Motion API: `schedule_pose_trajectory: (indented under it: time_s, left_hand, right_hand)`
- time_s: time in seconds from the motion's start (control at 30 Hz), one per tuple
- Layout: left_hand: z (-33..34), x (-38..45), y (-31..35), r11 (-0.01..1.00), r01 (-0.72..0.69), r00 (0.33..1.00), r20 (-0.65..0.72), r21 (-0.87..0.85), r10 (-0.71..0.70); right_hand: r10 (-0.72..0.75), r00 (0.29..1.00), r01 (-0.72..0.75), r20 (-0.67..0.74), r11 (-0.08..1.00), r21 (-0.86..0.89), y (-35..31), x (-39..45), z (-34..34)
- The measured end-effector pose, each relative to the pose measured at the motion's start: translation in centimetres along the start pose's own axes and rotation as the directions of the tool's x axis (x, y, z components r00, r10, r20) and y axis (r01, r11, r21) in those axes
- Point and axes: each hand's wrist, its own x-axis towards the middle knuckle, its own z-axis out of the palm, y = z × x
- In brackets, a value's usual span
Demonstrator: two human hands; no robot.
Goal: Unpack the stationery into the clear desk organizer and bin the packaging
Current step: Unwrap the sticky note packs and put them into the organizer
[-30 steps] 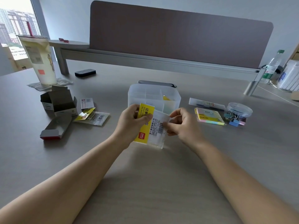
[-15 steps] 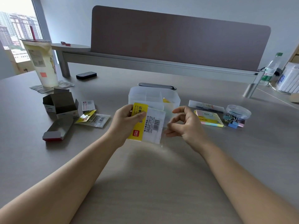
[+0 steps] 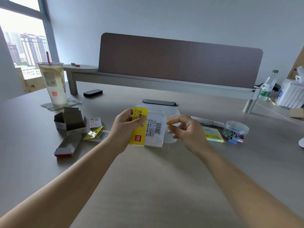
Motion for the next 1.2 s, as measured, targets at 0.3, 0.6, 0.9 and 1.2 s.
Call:
schedule_pose_trajectory:
  time_s: [0.3, 0.6, 0.9, 1.2]
  left_hand:
    - [-0.2, 2.4, 3.5, 0.994, -0.057, 0.996, -0.069, 0.091, 0.064]
    - [-0.8, 3.1, 2.8, 0.983, 0.007, 0.992, -0.121, -0.186, -0.030]
    - [-1.3, 2.7, 1.5, 0.965, 0.094, 0.989, -0.088, -0.247, -0.119]
    - [-1.6, 3.1, 1.9, 0.958, 0.047, 0.993, -0.093, -0.282, -0.076]
  right_hand:
    - [0.084, 0.994, -0.091, 0.064, 0.989, 0.119, -3.1, 3.3, 0.0]
    - [0.154, 0.984, -0.163, 0.092, 0.980, 0.112, -3.1, 4.8, 1.4]
    - [0.236, 0.954, -0.293, 0.183, 0.861, 0.416, -2.1, 5.5, 3.0]
    - [0.243, 0.958, -0.287, 0.153, 0.808, 0.514, -2.5, 6.5, 3.3]
